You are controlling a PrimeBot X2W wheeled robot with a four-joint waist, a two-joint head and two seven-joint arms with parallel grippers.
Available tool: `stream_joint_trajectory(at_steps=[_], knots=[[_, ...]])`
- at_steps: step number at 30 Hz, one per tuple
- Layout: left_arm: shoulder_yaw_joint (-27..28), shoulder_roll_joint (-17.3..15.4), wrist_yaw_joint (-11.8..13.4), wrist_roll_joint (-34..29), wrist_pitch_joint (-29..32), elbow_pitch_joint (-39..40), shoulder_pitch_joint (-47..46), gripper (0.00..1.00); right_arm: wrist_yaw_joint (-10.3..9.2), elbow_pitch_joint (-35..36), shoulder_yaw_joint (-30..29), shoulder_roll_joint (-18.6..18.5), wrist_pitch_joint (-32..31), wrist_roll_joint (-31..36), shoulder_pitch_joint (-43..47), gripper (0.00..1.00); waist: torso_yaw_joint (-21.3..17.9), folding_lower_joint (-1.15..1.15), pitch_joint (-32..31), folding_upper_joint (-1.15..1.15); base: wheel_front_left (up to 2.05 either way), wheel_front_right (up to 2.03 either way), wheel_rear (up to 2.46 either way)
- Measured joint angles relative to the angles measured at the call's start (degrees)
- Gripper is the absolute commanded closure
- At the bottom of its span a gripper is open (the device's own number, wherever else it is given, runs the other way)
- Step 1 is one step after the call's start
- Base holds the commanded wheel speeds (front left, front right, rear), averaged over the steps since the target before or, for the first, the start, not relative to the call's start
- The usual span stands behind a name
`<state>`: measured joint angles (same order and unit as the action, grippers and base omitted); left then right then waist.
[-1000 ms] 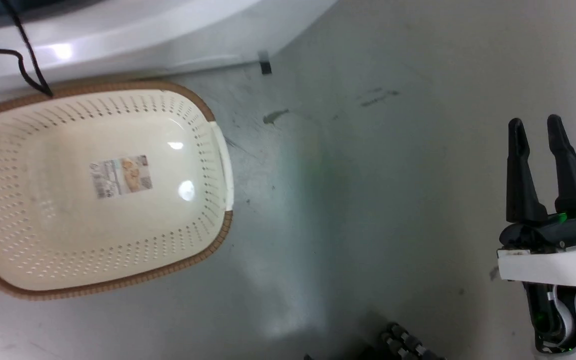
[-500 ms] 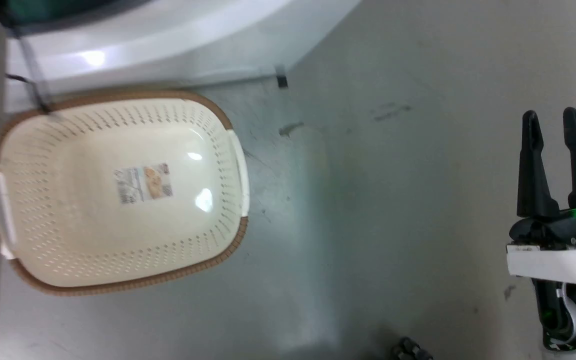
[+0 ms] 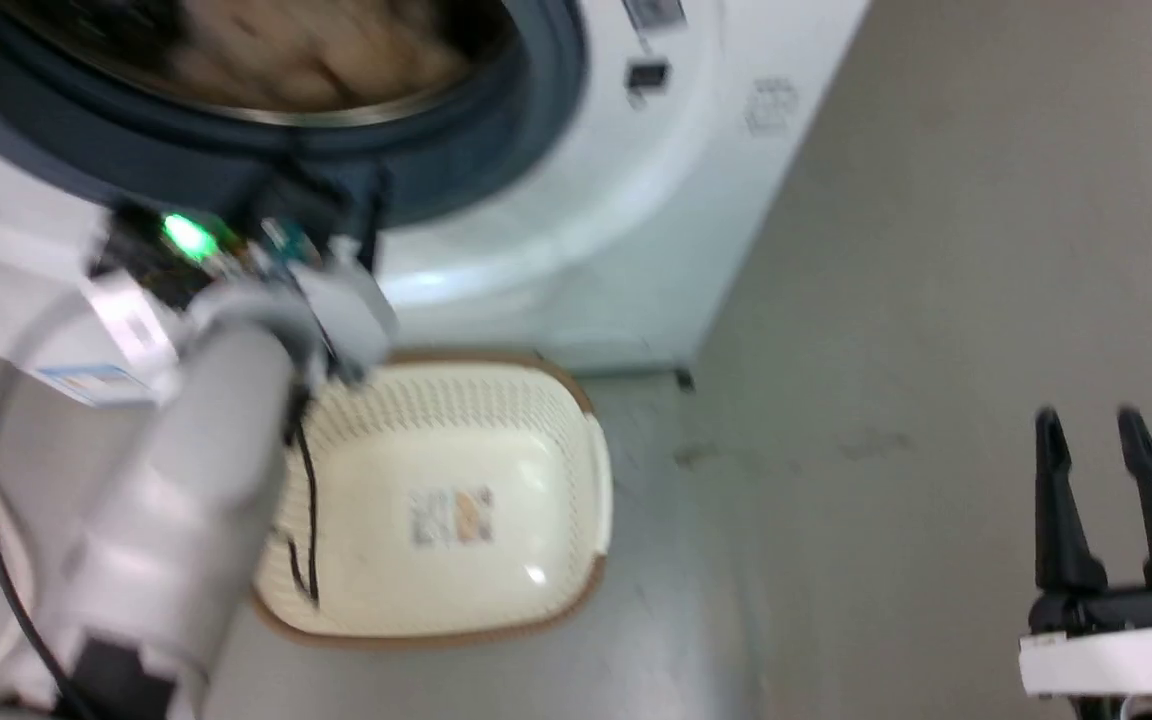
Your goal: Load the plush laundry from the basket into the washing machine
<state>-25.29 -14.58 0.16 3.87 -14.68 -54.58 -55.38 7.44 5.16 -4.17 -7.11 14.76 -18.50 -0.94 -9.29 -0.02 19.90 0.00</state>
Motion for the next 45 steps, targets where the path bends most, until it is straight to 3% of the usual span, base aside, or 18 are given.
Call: stream_joint_trajectory(at_steps=[10,14,21,28,37,42,43,45], knots=[[0.86,0.69,3.77,3.13,-0.01,22.35,25.95,0.00,0.00,-1.14,-0.85,1.97,0.00,3.49,6.45,0.00,6.89,-0.01,-12.69,0.00,0.00,0.00,0.00],[4.61,1.36,3.80,8.20,-0.02,31.86,36.80,0.00,0.00,-1.40,-0.55,2.85,0.00,4.36,8.82,0.00,8.81,-0.01,-16.66,0.00,0.00,0.00,0.00],[10.39,2.64,5.91,9.96,-0.07,43.52,50.77,0.00,0.00,-1.77,0.12,3.57,0.00,5.52,11.98,0.00,11.64,0.00,-21.03,0.00,0.00,0.00,0.00],[14.88,5.03,4.67,9.72,-0.07,48.76,57.17,0.00,0.00,-2.45,0.55,3.77,0.00,6.37,13.24,0.00,13.26,0.01,-22.58,0.00,0.00,0.00,0.00],[17.09,7.15,1.15,9.25,-0.07,45.85,59.21,0.00,0.00,-3.64,0.63,3.87,0.00,7.28,13.43,0.00,13.44,0.02,-23.18,0.00,0.00,0.00,0.00],[18.53,7.65,1.29,7.66,-0.07,44.62,59.21,0.00,0.00,-3.80,0.63,3.96,0.00,7.46,13.41,0.00,13.41,0.02,-23.08,0.00,0.00,0.00,0.00],[18.60,7.67,1.25,7.64,0.02,44.58,59.21,1.00,0.00,-3.80,0.62,3.94,-0.02,7.44,13.41,1.00,13.40,0.02,-23.07,0.00,0.00,0.00,0.00],[18.57,7.66,1.21,7.68,0.04,44.59,59.20,1.00,0.00,-3.80,0.66,3.94,-0.03,7.44,13.40,1.00,13.40,0.02,-23.06,0.00,0.00,0.00,0.00]])
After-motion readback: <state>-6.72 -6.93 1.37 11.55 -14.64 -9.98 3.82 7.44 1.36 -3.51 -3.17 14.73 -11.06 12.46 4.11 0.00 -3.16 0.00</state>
